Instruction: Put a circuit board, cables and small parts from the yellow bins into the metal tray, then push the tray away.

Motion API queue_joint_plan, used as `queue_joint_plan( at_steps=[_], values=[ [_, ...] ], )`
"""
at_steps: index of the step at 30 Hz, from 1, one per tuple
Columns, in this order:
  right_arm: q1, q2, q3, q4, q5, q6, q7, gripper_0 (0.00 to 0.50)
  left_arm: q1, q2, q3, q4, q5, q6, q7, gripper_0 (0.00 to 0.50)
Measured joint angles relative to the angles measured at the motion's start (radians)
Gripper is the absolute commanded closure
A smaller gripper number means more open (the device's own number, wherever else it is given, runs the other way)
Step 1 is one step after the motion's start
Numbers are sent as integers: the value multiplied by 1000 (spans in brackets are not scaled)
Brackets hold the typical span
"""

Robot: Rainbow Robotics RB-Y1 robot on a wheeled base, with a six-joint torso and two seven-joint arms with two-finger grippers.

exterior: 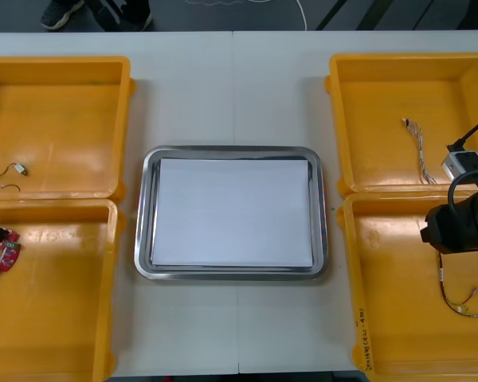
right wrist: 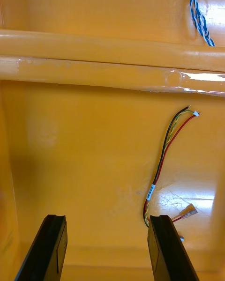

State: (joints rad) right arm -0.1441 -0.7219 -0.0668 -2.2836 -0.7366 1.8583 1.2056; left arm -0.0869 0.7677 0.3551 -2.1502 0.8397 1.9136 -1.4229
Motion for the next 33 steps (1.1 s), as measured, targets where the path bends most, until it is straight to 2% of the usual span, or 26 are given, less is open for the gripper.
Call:
queue_joint_plan(
  at_steps=[33],
  values=[
    [0,0,0,0,0,0,0,0,0,0,0,0,0,0,0,0]
  ],
)
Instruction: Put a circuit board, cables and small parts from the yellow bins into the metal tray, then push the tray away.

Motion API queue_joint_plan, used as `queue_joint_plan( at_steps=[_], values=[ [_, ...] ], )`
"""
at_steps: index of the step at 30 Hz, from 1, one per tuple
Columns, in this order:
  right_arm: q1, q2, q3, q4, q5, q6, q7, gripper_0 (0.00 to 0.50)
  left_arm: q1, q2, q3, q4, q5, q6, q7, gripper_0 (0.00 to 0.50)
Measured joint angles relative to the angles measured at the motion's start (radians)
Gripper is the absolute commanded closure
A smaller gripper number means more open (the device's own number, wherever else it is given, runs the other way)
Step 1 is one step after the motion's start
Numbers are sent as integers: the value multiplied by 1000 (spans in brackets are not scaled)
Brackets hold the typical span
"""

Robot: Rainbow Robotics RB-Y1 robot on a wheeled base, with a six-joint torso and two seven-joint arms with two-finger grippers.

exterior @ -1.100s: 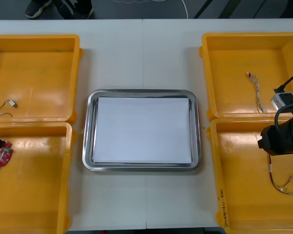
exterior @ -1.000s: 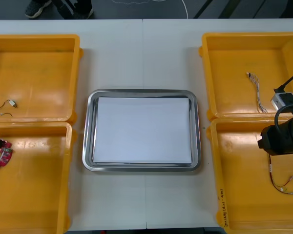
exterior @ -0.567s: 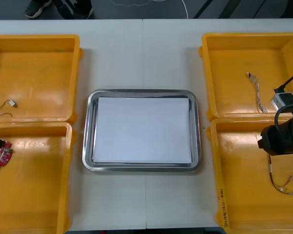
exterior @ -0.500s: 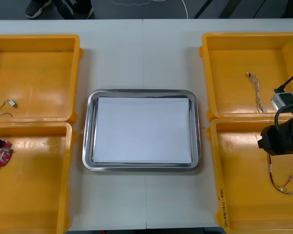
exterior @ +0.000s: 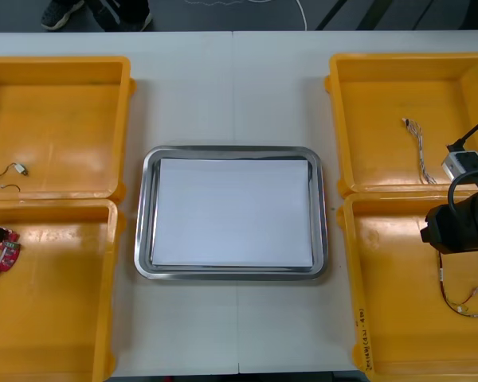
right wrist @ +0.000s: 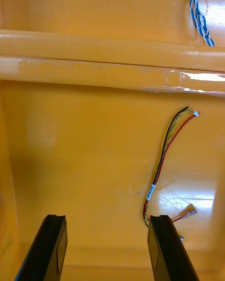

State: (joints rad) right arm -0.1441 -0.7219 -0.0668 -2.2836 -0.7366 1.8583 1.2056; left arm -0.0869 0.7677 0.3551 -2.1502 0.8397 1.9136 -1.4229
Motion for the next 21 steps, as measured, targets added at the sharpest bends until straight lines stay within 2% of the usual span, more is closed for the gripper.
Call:
queue_joint_plan(
  at_steps=[21],
  values=[
    [0,0,0,0,0,0,0,0,0,0,0,0,0,0,0,0]
  ],
)
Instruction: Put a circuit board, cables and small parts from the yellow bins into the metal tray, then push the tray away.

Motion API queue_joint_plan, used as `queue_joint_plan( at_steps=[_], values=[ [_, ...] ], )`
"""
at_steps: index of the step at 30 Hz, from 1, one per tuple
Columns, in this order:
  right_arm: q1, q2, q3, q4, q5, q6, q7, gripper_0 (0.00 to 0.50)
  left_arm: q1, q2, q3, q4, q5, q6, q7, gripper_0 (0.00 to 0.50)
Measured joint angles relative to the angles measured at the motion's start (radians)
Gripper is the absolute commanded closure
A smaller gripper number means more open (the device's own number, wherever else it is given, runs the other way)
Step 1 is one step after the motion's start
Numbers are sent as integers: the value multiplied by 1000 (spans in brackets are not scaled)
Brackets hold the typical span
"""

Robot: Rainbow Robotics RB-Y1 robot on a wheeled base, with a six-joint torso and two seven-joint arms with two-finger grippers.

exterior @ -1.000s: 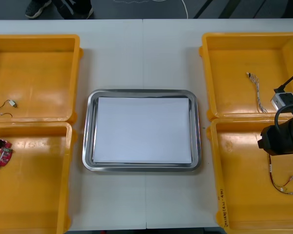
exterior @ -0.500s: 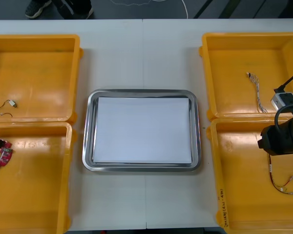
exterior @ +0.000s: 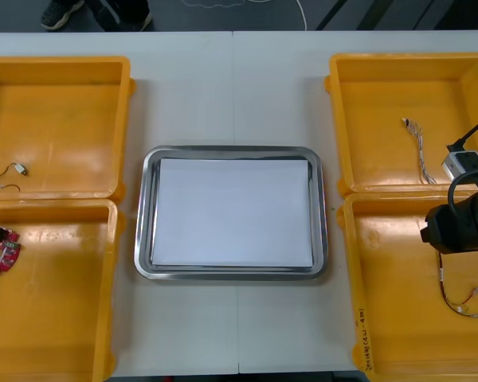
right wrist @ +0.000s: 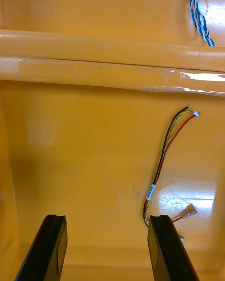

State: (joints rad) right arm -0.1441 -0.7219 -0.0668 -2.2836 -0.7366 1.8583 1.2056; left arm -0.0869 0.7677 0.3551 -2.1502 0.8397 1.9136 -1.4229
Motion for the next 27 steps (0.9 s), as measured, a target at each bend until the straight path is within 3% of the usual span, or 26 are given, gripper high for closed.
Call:
queue_joint_plan(
  at_steps=[27],
  values=[
    [0,0,0,0,0,0,0,0,0,0,0,0,0,0,0,0]
  ],
)
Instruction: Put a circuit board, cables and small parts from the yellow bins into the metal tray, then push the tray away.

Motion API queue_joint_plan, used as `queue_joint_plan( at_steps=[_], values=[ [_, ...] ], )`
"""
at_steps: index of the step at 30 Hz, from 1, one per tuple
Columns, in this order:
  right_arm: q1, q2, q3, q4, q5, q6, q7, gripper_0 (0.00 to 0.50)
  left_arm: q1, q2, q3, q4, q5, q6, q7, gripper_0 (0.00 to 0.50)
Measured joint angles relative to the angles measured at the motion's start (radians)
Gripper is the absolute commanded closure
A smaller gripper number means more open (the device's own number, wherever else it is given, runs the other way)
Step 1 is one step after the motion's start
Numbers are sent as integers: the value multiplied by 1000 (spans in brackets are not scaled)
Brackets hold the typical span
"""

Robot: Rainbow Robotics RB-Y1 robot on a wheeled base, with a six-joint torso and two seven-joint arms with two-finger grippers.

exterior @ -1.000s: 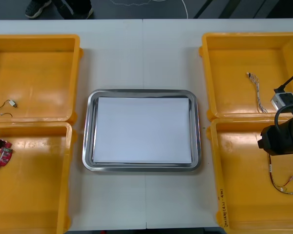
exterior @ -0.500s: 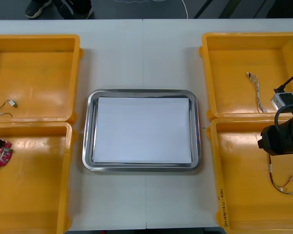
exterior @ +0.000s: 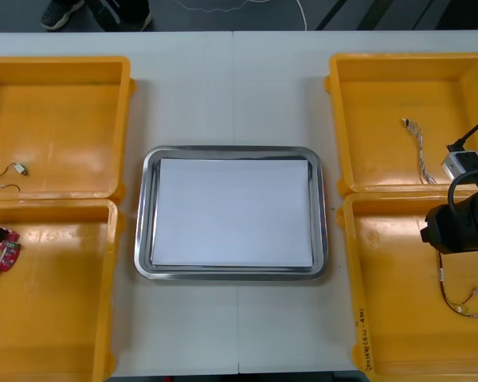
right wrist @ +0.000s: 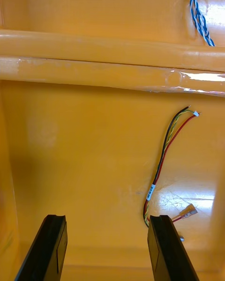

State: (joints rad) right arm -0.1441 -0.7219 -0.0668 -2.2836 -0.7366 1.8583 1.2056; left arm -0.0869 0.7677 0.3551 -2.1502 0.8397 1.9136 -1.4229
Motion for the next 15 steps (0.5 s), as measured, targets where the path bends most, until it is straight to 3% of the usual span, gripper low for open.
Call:
queue_joint_plan(
  at_steps=[15],
  values=[
    [0,0,0,0,0,0,0,0,0,0,0,0,0,0,0,0]
  ],
)
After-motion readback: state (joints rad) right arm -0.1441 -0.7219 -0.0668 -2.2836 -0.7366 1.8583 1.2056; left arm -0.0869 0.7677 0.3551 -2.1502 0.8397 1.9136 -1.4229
